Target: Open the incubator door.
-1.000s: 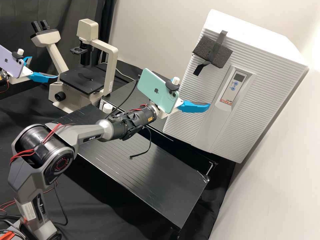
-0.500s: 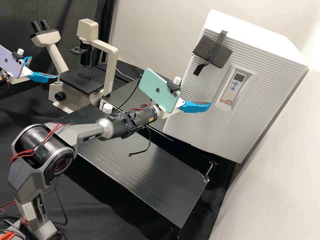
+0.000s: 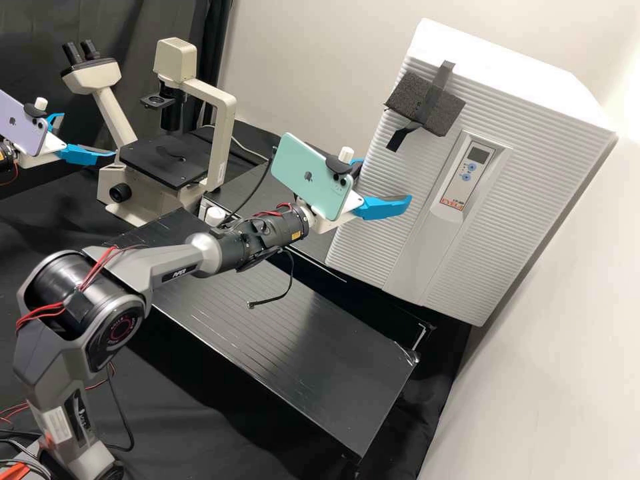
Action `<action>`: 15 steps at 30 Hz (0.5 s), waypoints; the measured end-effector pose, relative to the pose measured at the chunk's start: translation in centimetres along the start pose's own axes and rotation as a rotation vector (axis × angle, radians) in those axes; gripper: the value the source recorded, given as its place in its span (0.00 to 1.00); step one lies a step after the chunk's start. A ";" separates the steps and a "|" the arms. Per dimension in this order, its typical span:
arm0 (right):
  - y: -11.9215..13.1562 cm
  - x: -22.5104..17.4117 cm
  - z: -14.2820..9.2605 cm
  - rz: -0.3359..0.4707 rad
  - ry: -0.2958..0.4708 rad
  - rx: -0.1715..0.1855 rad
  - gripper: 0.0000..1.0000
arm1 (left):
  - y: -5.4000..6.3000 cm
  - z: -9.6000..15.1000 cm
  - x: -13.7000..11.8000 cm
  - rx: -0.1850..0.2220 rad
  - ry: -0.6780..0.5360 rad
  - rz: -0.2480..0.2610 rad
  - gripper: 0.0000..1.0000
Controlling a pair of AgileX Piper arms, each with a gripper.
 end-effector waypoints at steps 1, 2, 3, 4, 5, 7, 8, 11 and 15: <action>-0.1 0.0 0.0 -0.006 -0.001 -0.002 0.00 | 0.0 0.0 0.0 0.000 0.000 0.000 1.00; -0.1 0.0 0.0 -0.005 -0.002 0.000 0.00 | 0.0 0.0 0.0 0.000 0.000 0.000 1.00; -0.1 0.0 0.0 -0.007 -0.002 0.000 0.00 | 0.0 0.0 0.0 0.000 0.000 0.000 1.00; -0.1 0.0 0.0 -0.010 -0.003 0.000 0.00 | 0.0 0.0 0.0 0.000 0.000 0.000 1.00; -0.1 0.0 0.0 -0.009 -0.004 0.002 0.00 | 0.0 0.0 0.0 0.000 0.000 0.000 1.00; -0.1 0.0 0.0 -0.010 -0.007 0.005 0.00 | 0.0 0.0 0.0 0.000 0.000 0.000 1.00; -0.1 0.0 0.0 -0.010 -0.007 0.005 0.00 | 0.0 0.0 0.0 0.000 0.000 0.000 1.00; -0.2 0.0 0.0 -0.018 -0.009 0.005 0.00 | 0.0 0.0 0.0 0.000 0.000 0.000 1.00; -0.2 0.0 0.0 -0.019 -0.004 -0.003 0.00 | 0.0 0.0 0.0 0.000 0.000 0.000 1.00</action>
